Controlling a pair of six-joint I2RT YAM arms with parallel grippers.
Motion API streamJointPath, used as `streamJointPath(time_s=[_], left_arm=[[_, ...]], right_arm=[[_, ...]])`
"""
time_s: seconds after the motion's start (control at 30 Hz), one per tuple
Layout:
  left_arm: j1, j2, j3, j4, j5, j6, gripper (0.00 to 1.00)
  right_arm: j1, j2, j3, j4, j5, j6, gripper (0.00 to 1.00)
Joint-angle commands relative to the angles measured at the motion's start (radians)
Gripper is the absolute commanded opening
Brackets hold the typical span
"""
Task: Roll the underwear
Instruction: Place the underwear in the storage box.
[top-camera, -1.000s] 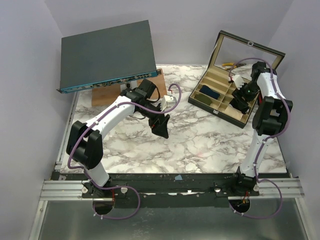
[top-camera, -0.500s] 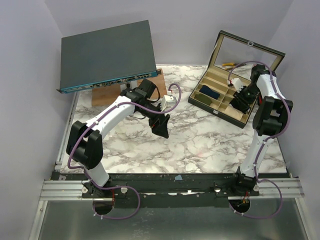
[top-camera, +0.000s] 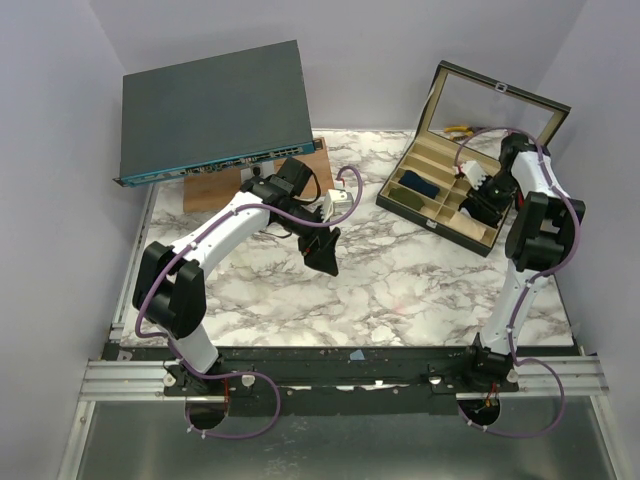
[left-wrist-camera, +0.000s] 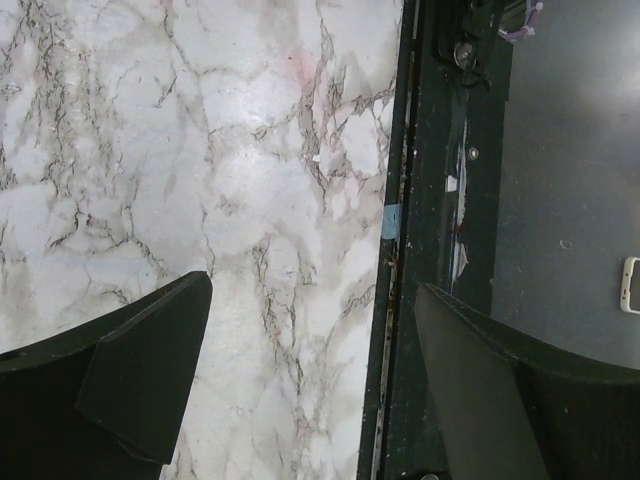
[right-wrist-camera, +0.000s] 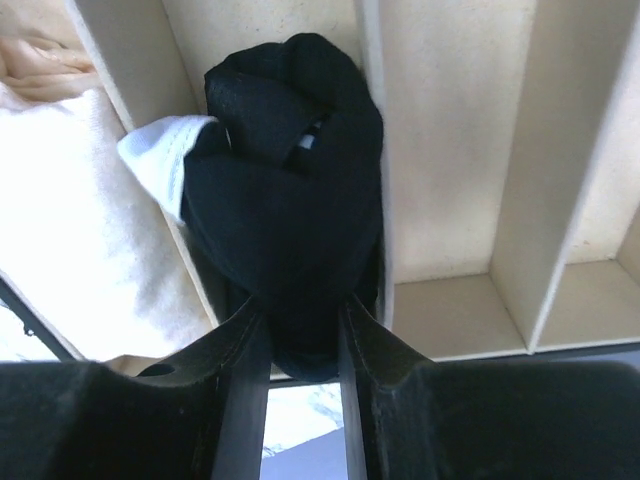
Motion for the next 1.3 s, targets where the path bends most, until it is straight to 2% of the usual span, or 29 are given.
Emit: streamJointPath(time_s=[0.0,0.13,0.27,0.6,0.87,1.27], left_arm=[[0.006,-0.009,0.004,0.011,0.042,0.001,0.89],[0.006,-0.007,0.011,0.009,0.039,0.001,0.89],[0.006,-0.007,0.01,0.005,0.037,0.004,0.89],[0.007,-0.024,-0.021,0.015,0.033,0.008,0.89],[0.007,-0.03,-0.025,0.011,0.028,0.017,0.89],[0.008,-0.031,-0.018,0.006,0.024,0.019,0.89]], right_arm=[[-0.002,-0.004,-0.098,0.081,0.027,-0.013,0.31],[0.021,-0.027,-0.193,0.145,0.013,-0.001,0.31],[0.039,-0.027,-0.217,0.186,-0.018,0.024,0.31],[0.041,-0.028,-0.068,0.099,-0.035,0.076,0.53],[0.041,-0.023,0.057,-0.003,-0.05,0.089,0.57],[0.04,0.036,0.147,-0.037,-0.119,0.126,0.58]])
